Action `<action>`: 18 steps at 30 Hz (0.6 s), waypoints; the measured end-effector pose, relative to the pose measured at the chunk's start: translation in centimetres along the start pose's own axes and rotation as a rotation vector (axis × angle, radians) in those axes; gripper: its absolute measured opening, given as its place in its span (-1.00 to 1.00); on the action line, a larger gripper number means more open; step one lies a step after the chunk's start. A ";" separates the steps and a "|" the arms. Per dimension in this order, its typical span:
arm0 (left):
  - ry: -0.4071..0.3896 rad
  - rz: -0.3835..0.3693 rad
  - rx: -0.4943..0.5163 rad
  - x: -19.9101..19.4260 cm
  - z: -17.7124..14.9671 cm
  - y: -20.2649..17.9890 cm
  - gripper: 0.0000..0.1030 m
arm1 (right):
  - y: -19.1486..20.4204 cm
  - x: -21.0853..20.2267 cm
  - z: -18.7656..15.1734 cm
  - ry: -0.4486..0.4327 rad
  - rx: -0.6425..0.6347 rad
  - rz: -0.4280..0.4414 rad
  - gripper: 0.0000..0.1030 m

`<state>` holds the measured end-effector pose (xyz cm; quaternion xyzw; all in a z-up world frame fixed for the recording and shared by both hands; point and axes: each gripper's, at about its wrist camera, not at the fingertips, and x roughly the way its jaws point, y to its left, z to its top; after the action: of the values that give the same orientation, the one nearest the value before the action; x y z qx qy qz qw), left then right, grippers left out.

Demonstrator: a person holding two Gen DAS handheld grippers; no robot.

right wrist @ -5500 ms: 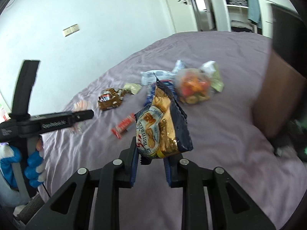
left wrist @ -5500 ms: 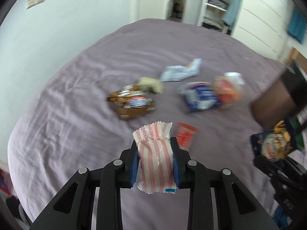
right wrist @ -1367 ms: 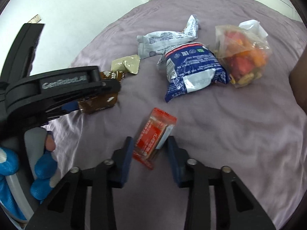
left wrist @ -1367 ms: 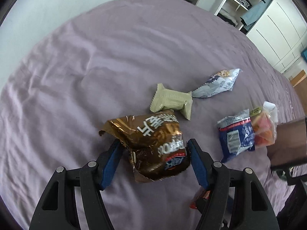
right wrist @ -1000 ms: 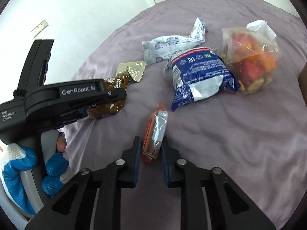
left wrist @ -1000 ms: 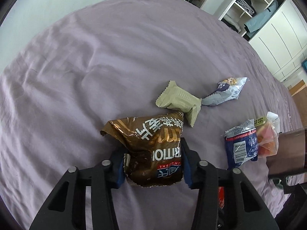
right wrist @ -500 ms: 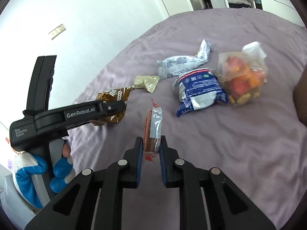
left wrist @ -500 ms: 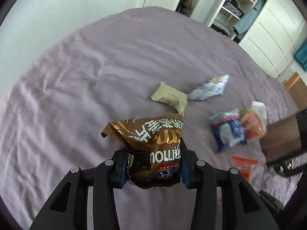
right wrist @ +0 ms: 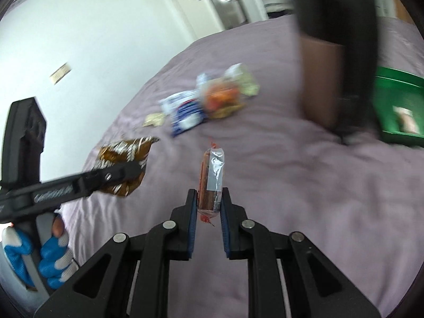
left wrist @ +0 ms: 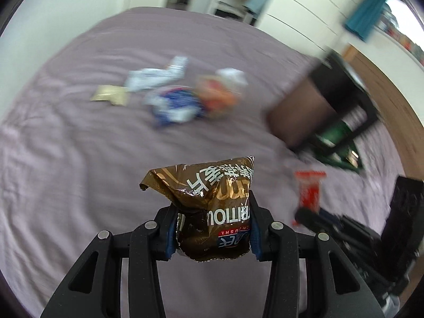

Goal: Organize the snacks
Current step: 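Carry both snacks into the green tray and open both tools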

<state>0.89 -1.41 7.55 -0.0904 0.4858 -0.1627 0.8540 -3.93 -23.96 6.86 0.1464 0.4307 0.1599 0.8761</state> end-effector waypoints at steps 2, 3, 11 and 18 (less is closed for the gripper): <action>0.012 -0.039 0.064 0.3 -0.2 -4.0 -0.27 | -2.4 -2.1 -0.2 -0.030 0.033 -0.046 -1.00; 0.018 -0.057 0.086 0.5 -0.2 -5.5 -0.27 | -3.5 -3.1 -0.2 -0.044 0.048 -0.067 -1.00; 0.049 -0.192 0.284 3.2 1.0 -19.5 -0.27 | -14.5 -10.1 0.8 -0.168 0.160 -0.231 -1.00; 0.076 -0.237 0.367 8.1 3.2 -28.8 -0.27 | -23.4 -11.7 3.3 -0.219 0.212 -0.327 -1.00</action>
<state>2.01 -31.18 11.68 0.0161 0.4658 -0.3510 0.8121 -4.43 -50.35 7.88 0.1823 0.3654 -0.0472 0.9116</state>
